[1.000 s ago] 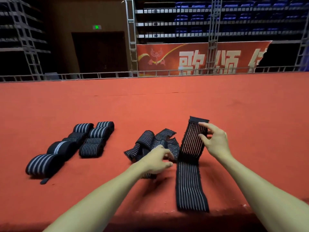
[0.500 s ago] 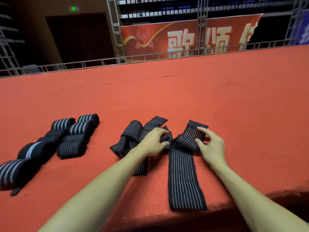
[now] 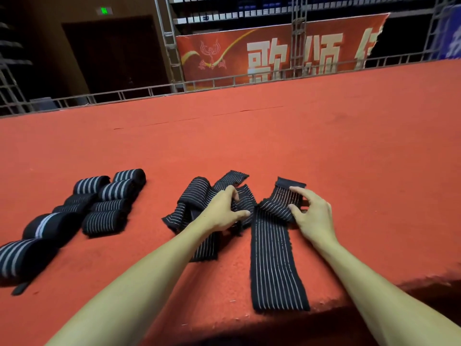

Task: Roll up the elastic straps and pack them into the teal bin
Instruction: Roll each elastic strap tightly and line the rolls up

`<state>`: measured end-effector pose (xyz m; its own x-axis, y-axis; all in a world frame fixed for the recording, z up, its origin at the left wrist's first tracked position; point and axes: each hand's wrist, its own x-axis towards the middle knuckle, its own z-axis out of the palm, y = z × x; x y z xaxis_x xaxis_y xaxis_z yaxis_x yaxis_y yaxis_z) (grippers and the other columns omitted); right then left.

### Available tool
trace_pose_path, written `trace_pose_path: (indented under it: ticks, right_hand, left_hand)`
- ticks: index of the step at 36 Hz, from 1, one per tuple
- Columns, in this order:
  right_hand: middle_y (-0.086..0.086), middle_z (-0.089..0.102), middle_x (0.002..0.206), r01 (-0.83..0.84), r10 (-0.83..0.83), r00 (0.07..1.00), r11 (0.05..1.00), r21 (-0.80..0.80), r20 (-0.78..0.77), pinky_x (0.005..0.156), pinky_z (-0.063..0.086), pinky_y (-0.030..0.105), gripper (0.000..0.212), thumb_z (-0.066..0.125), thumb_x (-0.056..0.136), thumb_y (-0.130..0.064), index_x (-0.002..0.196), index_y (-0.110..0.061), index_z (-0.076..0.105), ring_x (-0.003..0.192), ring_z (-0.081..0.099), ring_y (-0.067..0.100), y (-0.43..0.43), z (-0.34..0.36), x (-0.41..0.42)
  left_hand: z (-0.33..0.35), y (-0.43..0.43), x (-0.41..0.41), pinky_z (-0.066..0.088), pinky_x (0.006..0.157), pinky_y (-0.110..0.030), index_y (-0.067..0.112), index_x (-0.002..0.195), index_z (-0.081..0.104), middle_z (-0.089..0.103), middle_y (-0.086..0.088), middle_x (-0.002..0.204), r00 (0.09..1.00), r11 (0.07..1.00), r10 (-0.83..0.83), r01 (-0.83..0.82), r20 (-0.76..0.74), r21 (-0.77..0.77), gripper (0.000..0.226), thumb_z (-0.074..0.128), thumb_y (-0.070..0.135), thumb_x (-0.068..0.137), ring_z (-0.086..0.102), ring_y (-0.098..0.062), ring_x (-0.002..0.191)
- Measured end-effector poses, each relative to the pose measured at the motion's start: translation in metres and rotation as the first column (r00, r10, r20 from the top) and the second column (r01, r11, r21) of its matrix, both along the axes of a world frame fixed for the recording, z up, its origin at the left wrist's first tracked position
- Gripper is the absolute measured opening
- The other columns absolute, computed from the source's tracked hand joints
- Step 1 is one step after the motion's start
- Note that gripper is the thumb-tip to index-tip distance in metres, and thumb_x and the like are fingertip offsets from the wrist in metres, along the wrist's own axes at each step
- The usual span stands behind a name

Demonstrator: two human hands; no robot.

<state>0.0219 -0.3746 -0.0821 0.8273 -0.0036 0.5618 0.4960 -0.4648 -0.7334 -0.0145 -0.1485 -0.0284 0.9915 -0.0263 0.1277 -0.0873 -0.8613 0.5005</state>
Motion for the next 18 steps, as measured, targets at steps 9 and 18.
trace_pose_path:
  ticks: [9,18]
  right_hand:
    - [-0.001,0.069,0.109,0.010,-0.010,1.000,1.000,-0.002,0.019,0.075,0.035,-0.006,0.041,0.073,0.080,0.007,0.117,-0.011,0.071,0.095,0.062,0.015,0.000,0.001,-0.002]
    - [0.006,0.071,0.115,0.017,-0.016,1.000,0.997,0.073,-0.018,0.081,0.042,0.008,0.042,0.072,0.080,0.008,0.117,-0.011,0.071,0.100,0.065,0.021,-0.002,0.013,-0.008]
  left_hand:
    - [0.002,0.018,-0.025,0.033,0.065,-0.016,0.018,0.092,0.050,0.055,0.003,0.099,1.000,1.000,-0.007,0.007,-0.002,0.001,0.027,0.065,-0.001,0.080,0.051,-0.014,0.091]
    - [0.029,0.040,-0.063,0.038,0.053,-0.022,0.020,0.095,0.061,0.067,-0.001,0.113,0.985,0.973,-0.147,0.128,-0.089,-0.192,0.038,0.050,-0.004,0.067,0.054,-0.006,0.062]
